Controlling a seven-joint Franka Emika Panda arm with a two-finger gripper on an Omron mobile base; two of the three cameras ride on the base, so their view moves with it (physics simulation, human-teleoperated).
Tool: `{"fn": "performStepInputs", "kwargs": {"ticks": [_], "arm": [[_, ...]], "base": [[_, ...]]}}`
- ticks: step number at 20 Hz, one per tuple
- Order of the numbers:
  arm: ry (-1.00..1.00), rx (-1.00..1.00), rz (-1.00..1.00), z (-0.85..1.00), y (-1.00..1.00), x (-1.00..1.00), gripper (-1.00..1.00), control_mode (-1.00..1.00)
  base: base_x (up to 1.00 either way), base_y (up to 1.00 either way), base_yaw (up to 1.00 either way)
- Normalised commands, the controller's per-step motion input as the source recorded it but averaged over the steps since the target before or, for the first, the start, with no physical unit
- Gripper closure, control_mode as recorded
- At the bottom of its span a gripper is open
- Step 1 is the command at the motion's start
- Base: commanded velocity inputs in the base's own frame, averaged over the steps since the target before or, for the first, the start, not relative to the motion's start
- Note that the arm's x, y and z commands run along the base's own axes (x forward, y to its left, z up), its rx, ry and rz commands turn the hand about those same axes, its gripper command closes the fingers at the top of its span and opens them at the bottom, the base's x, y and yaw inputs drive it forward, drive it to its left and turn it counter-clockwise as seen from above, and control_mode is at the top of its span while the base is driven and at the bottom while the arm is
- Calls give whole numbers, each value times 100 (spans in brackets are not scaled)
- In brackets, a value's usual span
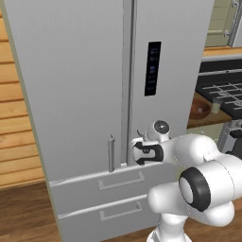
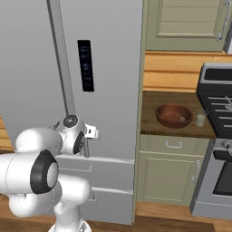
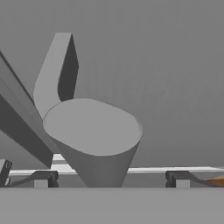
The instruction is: Grab a lemon wedge from the fridge and one ice cube from the ice bowl, and put them in the glass of lemonade.
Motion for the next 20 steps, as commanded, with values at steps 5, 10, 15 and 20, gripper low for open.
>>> {"fn": "performStepInputs", "kwargs": {"ticks": [5, 10, 15, 20], "arm": [[0, 0, 0, 0, 0, 13, 100, -100], [0, 0, 0, -1, 0, 15, 100, -100], [0, 0, -4, 0, -40, 3, 100, -100], [0, 0, -10, 1, -71, -10, 100, -100]], "base": [[0, 0, 0], [0, 0, 0], [0, 0, 0], [0, 0, 0]]}}
